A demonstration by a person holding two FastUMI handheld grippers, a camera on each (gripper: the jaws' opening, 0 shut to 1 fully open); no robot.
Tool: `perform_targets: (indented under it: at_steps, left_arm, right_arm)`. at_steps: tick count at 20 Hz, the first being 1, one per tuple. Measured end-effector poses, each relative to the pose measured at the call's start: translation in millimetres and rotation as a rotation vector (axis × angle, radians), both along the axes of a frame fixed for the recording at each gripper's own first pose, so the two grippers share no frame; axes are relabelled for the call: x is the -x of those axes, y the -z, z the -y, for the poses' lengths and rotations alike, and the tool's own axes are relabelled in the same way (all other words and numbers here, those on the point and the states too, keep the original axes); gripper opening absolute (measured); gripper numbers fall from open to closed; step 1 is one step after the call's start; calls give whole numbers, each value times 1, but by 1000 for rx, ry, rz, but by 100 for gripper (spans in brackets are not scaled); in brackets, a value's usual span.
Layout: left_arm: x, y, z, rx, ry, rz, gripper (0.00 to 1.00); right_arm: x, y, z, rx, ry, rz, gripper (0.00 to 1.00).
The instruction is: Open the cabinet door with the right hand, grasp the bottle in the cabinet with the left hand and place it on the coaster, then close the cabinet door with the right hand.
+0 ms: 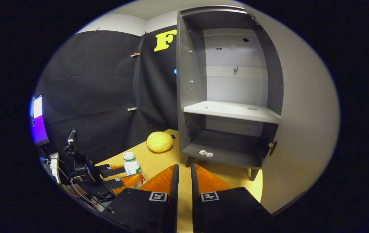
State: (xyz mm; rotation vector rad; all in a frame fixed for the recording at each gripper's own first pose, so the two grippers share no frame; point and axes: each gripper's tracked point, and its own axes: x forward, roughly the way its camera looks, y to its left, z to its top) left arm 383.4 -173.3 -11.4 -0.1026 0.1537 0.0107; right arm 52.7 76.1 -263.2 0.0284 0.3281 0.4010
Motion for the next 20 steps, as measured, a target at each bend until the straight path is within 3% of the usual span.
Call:
perform_targets:
  at_steps: [3, 9, 15, 20]
  left_arm:
    - [0, -5, -2, -33, 0, 33, 70]
    - [-1, -6, 3, -3, 14, 37, 70]
    - [4, -20, 2, -118, 13, 143, 72]
    - [1, -17, 2, -33, 18, 156, 71]
  right_arm:
    - [3, 15, 0, 39, -19, -23, 23]
    - [12, 19, -11, 93, -61, -18, 23]
    - [16, 18, -19, 58, -71, -38, 23]
    - [20, 25, -24, 80, -78, -56, 23]
